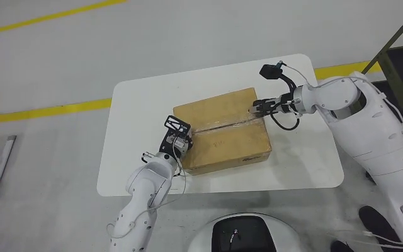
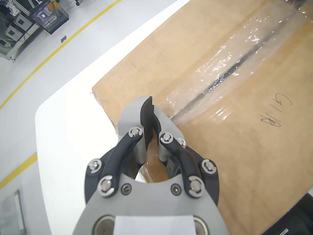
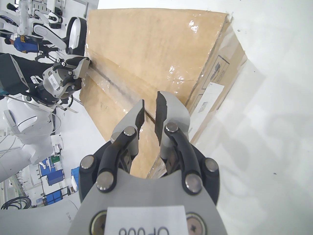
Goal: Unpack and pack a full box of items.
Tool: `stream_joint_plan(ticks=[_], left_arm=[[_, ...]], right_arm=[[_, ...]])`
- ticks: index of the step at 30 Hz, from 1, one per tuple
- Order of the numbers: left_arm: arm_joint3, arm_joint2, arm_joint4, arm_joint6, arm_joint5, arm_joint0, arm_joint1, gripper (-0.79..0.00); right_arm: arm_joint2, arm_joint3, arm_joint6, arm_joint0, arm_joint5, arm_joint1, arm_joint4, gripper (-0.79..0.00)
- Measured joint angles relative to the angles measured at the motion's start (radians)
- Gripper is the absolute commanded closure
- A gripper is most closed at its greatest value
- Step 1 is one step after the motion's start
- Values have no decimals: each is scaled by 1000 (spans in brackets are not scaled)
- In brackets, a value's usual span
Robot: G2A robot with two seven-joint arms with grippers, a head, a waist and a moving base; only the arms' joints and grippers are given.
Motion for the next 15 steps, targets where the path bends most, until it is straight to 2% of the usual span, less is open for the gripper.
stream_joint_plan(ticks=[6, 9, 10, 11, 12, 13, 15], left_arm=[[-21, -6, -8, -6, -9, 12, 1, 0], [-28, -7, -10, -7, -14, 16, 1, -206], [-29, -8, -10, -6, -15, 17, 1, -348], [-30, -8, -10, -6, -16, 18, 1, -770], [-32, -9, -11, -7, -18, 19, 1, -785], [-35, -9, -13, -8, -19, 19, 1, -785], [-42, -10, -21, -9, -22, 20, 1, -785]], right_arm=[[49, -16, -7, -4, 14, 15, -7, -354], [90, -36, -30, -12, 24, 25, -7, -382], [102, -42, -38, -16, 27, 28, -6, -459], [115, -49, -48, -20, 29, 31, -5, -468], [131, -61, -66, -27, 29, 35, 0, -449], [144, -71, -83, -34, 25, 37, 8, -391], [171, -94, -132, -55, 9, 40, 30, -348]])
